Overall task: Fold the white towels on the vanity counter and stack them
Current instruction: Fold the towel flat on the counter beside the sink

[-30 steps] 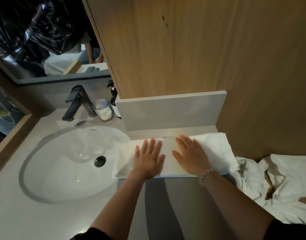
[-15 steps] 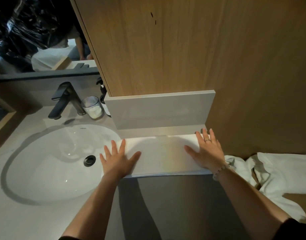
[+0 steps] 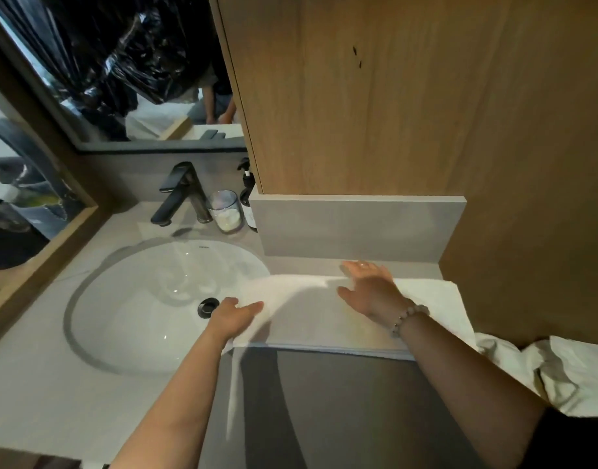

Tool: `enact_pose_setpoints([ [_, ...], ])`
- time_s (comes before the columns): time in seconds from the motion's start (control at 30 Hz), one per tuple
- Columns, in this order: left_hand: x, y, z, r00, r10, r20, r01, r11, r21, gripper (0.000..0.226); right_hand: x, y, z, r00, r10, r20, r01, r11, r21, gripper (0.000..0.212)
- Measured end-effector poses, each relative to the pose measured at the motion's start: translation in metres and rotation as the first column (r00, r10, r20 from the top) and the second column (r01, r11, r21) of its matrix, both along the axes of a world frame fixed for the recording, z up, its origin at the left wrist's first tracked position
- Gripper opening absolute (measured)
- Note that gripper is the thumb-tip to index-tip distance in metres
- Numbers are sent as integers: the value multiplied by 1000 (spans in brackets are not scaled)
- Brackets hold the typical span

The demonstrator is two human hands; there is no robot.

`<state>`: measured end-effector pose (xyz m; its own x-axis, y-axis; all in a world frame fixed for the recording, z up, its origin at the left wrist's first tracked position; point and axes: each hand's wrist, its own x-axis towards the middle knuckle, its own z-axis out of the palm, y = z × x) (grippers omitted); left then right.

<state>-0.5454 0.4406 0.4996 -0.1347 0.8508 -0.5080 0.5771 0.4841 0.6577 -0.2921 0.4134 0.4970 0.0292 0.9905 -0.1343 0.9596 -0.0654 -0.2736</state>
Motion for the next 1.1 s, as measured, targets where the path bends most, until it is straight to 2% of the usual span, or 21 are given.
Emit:
enact_pose_setpoints([
  [0.07,-8,-1,0,997,-9,72,6,999,40,58,-22,15,-1,995,87,-40,-89,995,-55,54],
  [0.13,-13,-5,3,988,-25,153,11,996,93,46,-33,28,1,993,102,-63,-108,989,-98,52],
  [0.2,-15,-8,9,975,-27,220,-8,988,156,45,-38,36,2,990,92,-107,-108,982,-157,54],
  [0.27,-15,-8,15,962,-44,271,-21,973,232,44,-39,39,2,976,40,-216,-84,977,-198,61],
  [0.33,-13,-9,25,953,-61,298,-29,957,287,42,-38,40,6,899,-85,-430,-25,969,-244,68],
  [0.37,-12,-8,31,948,-72,310,-30,950,312,42,-35,41,9,833,-134,-536,-13,965,-261,65],
  [0.43,-10,-4,44,937,-95,335,-33,934,357,40,-29,40,24,730,-128,-671,-59,967,-248,33],
  [0.47,-9,-2,51,930,-107,351,-34,927,374,38,-26,41,33,713,-107,-693,-88,967,-240,21],
  [0.57,-8,5,70,896,-141,420,-46,913,405,37,-16,46,59,732,-38,-681,-126,974,-189,13],
  [0.63,-7,9,83,874,-162,458,-53,905,421,38,-12,50,74,698,-15,-716,-169,968,-185,5],
  [0.77,-1,20,114,840,-237,488,-24,882,471,41,-2,46,106,547,-31,-837,-207,963,-171,19],
  [0.83,7,24,135,837,-273,474,-9,860,511,43,4,41,123,553,-16,-833,-208,966,-156,27],
  [0.93,23,28,165,849,-300,435,-25,800,600,47,14,29,143,517,-6,-856,-126,989,-83,16],
  [1.03,47,24,191,846,-285,451,-127,713,689,68,23,15,161,448,-11,-894,42,999,9,28],
  [1.1,65,19,203,821,-317,475,-144,691,709,81,31,5,177,427,14,-904,132,988,78,19],
])
